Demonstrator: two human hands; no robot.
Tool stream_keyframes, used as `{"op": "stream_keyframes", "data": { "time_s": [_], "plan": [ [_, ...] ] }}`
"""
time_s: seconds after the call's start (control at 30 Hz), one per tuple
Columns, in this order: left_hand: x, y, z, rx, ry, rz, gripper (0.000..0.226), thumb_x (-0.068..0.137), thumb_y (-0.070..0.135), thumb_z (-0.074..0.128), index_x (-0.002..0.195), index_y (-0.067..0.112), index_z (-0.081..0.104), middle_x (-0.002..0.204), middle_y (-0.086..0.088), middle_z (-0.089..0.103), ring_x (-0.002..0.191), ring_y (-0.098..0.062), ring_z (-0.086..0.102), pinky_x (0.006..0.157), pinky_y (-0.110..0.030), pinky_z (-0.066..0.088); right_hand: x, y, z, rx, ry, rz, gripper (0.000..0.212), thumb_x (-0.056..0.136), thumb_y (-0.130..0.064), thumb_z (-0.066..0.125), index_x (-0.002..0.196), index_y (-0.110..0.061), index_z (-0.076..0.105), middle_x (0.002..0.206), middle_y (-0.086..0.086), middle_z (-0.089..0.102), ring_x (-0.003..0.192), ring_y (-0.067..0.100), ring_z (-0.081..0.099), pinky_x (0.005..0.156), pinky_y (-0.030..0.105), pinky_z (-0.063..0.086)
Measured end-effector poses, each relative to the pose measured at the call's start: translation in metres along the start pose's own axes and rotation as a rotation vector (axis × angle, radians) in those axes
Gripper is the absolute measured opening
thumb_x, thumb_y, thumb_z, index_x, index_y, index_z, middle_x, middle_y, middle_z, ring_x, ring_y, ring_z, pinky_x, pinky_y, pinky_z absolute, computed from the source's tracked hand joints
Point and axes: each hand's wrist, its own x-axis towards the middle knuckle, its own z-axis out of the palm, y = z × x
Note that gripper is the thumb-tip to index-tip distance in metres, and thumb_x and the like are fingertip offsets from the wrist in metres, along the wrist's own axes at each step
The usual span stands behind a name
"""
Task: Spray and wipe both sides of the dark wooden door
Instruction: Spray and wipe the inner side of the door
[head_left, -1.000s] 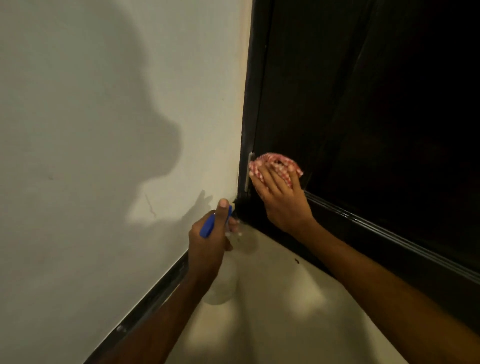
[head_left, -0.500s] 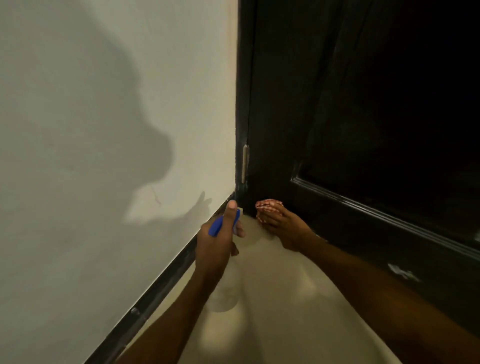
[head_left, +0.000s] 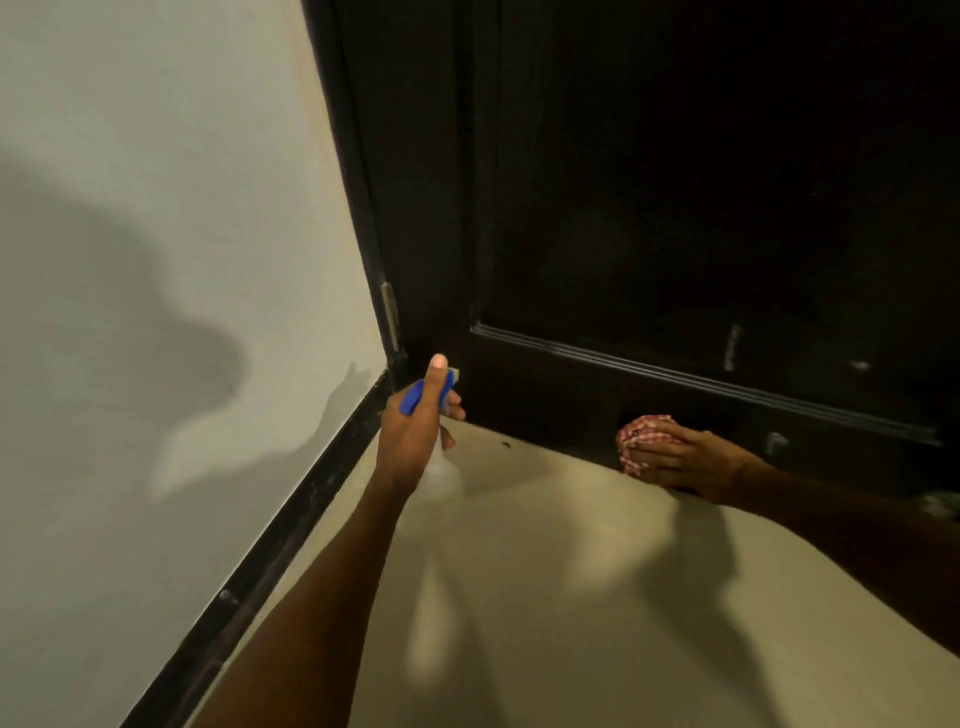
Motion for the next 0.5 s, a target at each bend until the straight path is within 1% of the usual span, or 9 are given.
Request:
{"op": "stream_keyframes", "data": {
  "time_s": [0.1, 0.17, 0.2, 0.23, 0.3, 0.33, 0.4, 0.43, 0.5],
  "plan": [
    [-0.021, -0.003, 0.013, 0.036, -0.051, -0.004, 0.068, 0.083, 0.072, 0.045, 0.094, 0.009, 0.069, 0.086, -0.01, 0.071, 0.077, -0.024, 0.067, 0.067, -0.036, 0.055, -0.003, 0.003, -0.016, -0.058, -0.026, -0.03, 0.096, 0.09, 0.003, 0.058, 0.16, -0.02, -0.003, 0.167, 0.008, -0.012, 0.153, 0.031, -0.015, 0.108, 0.056, -0.024],
    [-0.034, -0.002, 0.018, 0.058, -0.055, 0.017, 0.07, 0.084, 0.072, 0.042, 0.094, 0.008, 0.069, 0.086, -0.01, 0.072, 0.077, -0.023, 0.068, 0.066, -0.034, 0.056, 0.011, 0.003, -0.032, -0.001, -0.029, 0.013, 0.102, 0.087, -0.001, 0.066, 0.16, -0.022, -0.001, 0.168, 0.006, -0.011, 0.153, 0.031, -0.015, 0.106, 0.059, -0.027],
    [-0.038, 0.0, 0.018, 0.062, -0.045, 0.023, 0.071, 0.084, 0.072, 0.042, 0.094, 0.007, 0.069, 0.086, -0.01, 0.072, 0.078, -0.023, 0.069, 0.066, -0.033, 0.057, 0.022, 0.007, -0.042, 0.025, -0.003, 0.029, 0.099, 0.088, -0.005, 0.066, 0.16, -0.023, 0.0, 0.168, 0.005, -0.011, 0.153, 0.03, -0.014, 0.105, 0.06, -0.029],
    [-0.04, 0.003, 0.018, 0.055, -0.029, 0.025, 0.071, 0.084, 0.072, 0.042, 0.095, 0.008, 0.069, 0.087, -0.01, 0.072, 0.079, -0.023, 0.069, 0.065, -0.032, 0.057, 0.035, 0.011, -0.052, 0.038, 0.055, 0.035, 0.092, 0.093, -0.012, 0.063, 0.161, -0.024, 0.002, 0.167, 0.004, -0.01, 0.153, 0.029, -0.013, 0.107, 0.059, -0.029],
    [-0.043, 0.011, 0.013, 0.027, 0.009, 0.031, 0.068, 0.083, 0.073, 0.043, 0.097, 0.012, 0.071, 0.088, -0.009, 0.072, 0.079, -0.02, 0.069, 0.061, -0.027, 0.057, 0.061, 0.022, -0.082, 0.083, 0.196, 0.076, 0.075, 0.101, -0.023, 0.046, 0.161, -0.024, 0.001, 0.168, 0.003, -0.009, 0.153, 0.027, -0.014, 0.116, 0.056, -0.022],
    [-0.045, 0.015, 0.01, 0.011, 0.028, 0.041, 0.066, 0.084, 0.072, 0.043, 0.099, 0.015, 0.071, 0.088, -0.009, 0.072, 0.079, -0.018, 0.069, 0.06, -0.025, 0.057, 0.075, 0.029, -0.102, 0.092, 0.255, 0.108, 0.071, 0.103, -0.026, 0.041, 0.16, -0.024, -0.001, 0.167, 0.004, -0.011, 0.153, 0.027, -0.015, 0.118, 0.056, -0.018],
    [-0.051, 0.02, 0.004, -0.011, 0.048, 0.067, 0.063, 0.084, 0.072, 0.044, 0.098, 0.017, 0.072, 0.086, -0.007, 0.072, 0.075, -0.014, 0.069, 0.058, -0.024, 0.055, 0.097, 0.041, -0.143, 0.124, 0.337, 0.193, 0.072, 0.103, -0.03, 0.039, 0.159, -0.024, -0.006, 0.166, 0.005, -0.014, 0.152, 0.029, -0.018, 0.118, 0.055, -0.019],
    [-0.052, 0.022, 0.0, -0.018, 0.065, 0.083, 0.063, 0.083, 0.072, 0.044, 0.097, 0.018, 0.072, 0.084, -0.007, 0.073, 0.073, -0.013, 0.069, 0.058, -0.025, 0.055, 0.109, 0.048, -0.161, 0.163, 0.386, 0.244, 0.074, 0.103, -0.031, 0.04, 0.159, -0.023, -0.007, 0.166, 0.006, -0.016, 0.152, 0.03, -0.019, 0.117, 0.054, -0.021],
    [-0.051, 0.029, -0.009, -0.045, 0.096, 0.097, 0.062, 0.083, 0.072, 0.046, 0.098, 0.018, 0.073, 0.083, -0.008, 0.073, 0.071, -0.015, 0.068, 0.06, -0.03, 0.054, 0.128, 0.059, -0.193, 0.218, 0.434, 0.335, 0.077, 0.102, -0.034, 0.042, 0.158, -0.023, -0.009, 0.165, 0.008, -0.019, 0.151, 0.031, -0.022, 0.114, 0.053, -0.024]
  ]
}}
